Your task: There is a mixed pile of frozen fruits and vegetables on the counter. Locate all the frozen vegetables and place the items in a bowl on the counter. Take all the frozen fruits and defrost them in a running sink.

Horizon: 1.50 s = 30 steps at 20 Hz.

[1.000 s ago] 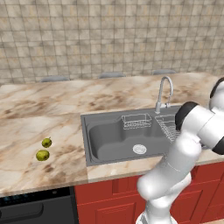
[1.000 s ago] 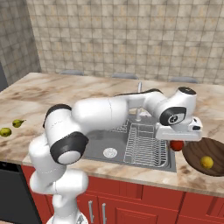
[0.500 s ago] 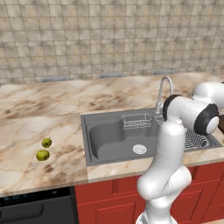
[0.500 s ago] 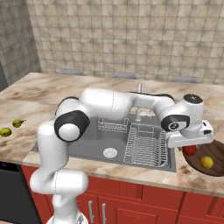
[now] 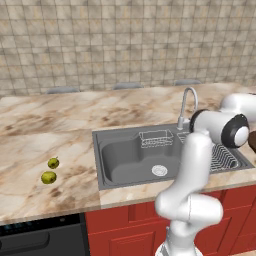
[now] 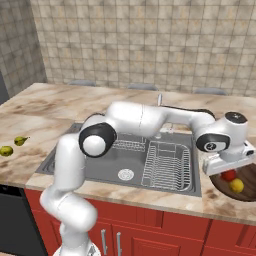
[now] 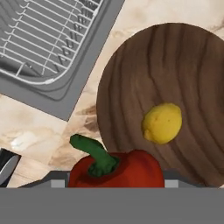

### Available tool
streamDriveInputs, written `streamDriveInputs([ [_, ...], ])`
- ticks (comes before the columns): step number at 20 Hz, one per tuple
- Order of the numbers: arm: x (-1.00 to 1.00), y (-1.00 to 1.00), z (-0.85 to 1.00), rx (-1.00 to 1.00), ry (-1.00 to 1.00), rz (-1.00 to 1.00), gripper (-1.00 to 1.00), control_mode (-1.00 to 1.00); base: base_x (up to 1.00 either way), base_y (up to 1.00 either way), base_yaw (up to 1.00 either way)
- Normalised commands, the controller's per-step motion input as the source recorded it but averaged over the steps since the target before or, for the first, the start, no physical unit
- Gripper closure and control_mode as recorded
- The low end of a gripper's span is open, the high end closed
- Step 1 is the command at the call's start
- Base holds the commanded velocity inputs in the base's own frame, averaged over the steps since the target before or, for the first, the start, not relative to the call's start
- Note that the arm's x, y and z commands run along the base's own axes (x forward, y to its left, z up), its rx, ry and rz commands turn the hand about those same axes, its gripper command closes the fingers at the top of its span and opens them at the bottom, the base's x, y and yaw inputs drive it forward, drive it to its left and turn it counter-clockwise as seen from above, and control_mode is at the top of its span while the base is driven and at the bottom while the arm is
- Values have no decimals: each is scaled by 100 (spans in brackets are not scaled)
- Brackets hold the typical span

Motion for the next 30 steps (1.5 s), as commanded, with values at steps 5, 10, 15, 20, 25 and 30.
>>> streamDriveInputs([
  [5, 38, -17, -5, 0, 3, 15, 100, -100, 0, 0, 0],
  [10, 37, -3, -16, 0, 0, 12, 100, -100, 0, 0, 0],
  [15, 8, 8, -43, 0, 0, 5, 100, -100, 0, 0, 0],
  [20, -3, 31, -68, -3, -5, 0, 100, -100, 0, 0, 0],
  [25, 9, 21, -16, -8, -1, 0, 100, -100, 0, 0, 0],
  [30, 13, 11, -7, -1, 0, -1, -100, -100, 0, 0, 0],
])
